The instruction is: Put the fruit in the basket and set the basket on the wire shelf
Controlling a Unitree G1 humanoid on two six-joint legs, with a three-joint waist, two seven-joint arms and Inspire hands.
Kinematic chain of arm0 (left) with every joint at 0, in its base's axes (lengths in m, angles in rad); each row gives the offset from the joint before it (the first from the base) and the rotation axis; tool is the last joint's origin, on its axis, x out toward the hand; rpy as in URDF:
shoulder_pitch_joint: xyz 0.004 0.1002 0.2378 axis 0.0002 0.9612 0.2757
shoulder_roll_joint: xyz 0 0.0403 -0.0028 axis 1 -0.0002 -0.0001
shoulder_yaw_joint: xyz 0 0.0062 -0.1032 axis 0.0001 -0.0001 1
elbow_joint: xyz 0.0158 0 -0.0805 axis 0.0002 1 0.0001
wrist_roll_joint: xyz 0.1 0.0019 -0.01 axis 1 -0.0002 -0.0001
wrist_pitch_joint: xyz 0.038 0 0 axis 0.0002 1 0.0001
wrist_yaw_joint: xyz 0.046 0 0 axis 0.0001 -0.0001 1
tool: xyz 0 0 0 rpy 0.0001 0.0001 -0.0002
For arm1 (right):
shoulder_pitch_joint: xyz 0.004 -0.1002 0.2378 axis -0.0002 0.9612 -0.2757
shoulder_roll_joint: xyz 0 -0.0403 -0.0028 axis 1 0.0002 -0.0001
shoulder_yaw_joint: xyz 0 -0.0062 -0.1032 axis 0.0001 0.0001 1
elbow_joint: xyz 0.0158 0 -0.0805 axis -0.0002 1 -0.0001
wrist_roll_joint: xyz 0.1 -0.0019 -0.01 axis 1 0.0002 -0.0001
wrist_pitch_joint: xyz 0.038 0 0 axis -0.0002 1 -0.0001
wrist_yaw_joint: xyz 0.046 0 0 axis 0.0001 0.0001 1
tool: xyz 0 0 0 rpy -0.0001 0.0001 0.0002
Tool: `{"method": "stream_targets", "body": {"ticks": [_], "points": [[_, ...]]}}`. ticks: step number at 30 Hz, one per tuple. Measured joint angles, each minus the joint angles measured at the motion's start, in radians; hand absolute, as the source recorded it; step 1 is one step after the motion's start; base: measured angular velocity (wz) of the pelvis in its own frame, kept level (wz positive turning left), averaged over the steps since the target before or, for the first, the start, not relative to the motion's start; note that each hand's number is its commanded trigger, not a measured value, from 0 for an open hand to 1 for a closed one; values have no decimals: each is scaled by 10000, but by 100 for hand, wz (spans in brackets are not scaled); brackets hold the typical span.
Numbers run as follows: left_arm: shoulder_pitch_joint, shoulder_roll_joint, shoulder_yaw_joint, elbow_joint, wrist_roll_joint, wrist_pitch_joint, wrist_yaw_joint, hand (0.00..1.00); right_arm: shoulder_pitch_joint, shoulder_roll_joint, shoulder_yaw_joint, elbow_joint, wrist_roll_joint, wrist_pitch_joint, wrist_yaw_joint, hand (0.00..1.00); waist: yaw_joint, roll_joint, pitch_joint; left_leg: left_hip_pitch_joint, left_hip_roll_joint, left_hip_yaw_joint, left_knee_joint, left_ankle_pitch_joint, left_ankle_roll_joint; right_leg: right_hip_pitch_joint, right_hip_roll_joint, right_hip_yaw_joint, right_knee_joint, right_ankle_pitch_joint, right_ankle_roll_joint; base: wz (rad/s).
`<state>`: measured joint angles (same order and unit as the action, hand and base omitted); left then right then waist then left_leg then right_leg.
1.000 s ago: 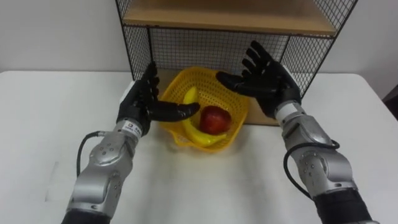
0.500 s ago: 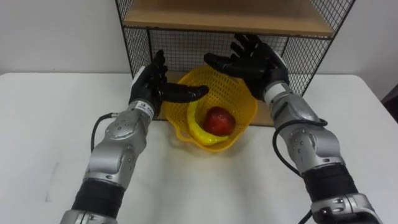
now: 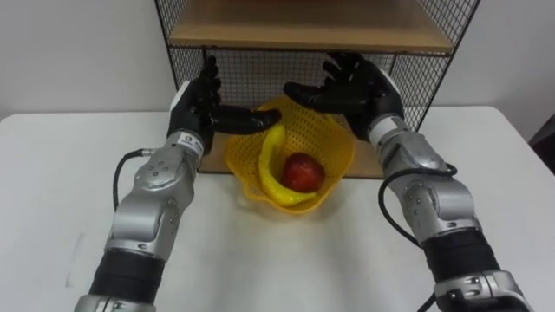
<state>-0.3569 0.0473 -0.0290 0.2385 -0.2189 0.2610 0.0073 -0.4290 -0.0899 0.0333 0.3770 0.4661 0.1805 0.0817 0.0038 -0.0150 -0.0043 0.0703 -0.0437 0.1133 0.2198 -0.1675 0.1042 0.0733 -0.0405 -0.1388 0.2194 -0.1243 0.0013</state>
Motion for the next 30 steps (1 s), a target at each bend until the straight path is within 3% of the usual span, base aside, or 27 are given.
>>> {"method": "stream_targets", "body": {"ticks": [3, 13, 15, 17, 21, 25, 30], "points": [[849, 35, 10, -909, 369, -1, -253, 0, 889, -35, -87, -501, -7, 2, 301, 0, 14, -31, -43, 13, 1, 2, -6, -2, -2, -50, -4, -6, 0, -11, -3, 0], [2292, 505, 89, -2394, 361, -33, -956, 0, 2457, -522, -259, -2457, -118, -86, 783, 0, -27, -38, -43, -193, -8, 0, 5, 4, -6, -209, -12, -67, -3, -46, 6, 0], [2428, 518, 88, -2575, 342, -168, -1058, 0, 2547, -537, -258, -2473, -126, -87, 914, 0, -26, -47, -46, -161, -9, 0, -1, 4, -7, -206, -12, -64, -42, -51, 9, 0], [2953, 531, 43, -2887, 314, -535, -1181, 0, 2854, -600, -257, -2762, -290, -88, 983, 0, -76, -61, -50, -190, -4, -14, -3, 4, -8, -199, -7, -59, -146, -51, 9, 0], [3715, 641, 113, -3041, 360, -737, -1475, 0, 3468, -662, -289, -3302, -651, -192, 1169, 0, -214, -144, -46, -234, -6, -60, 8, 4, -12, -227, 7, -55, -150, -52, 10, 5], [4647, 698, 376, -3221, 343, -981, -1731, 0, 4692, -661, -686, -4151, -1181, -598, 1225, 0, -251, -197, -35, -233, -4, -37, 4, 2, -12, -231, 56, 7, -174, -53, 14, -2], [5387, 738, 371, -3403, 325, -1819, -1762, 0, 5850, -641, -799, -4820, -1949, -1027, 1229, 0, -222, -217, -27, -238, -1, -9, -19, -3, -16, -255, 73, 73, -174, -61, 22, -2]]}}
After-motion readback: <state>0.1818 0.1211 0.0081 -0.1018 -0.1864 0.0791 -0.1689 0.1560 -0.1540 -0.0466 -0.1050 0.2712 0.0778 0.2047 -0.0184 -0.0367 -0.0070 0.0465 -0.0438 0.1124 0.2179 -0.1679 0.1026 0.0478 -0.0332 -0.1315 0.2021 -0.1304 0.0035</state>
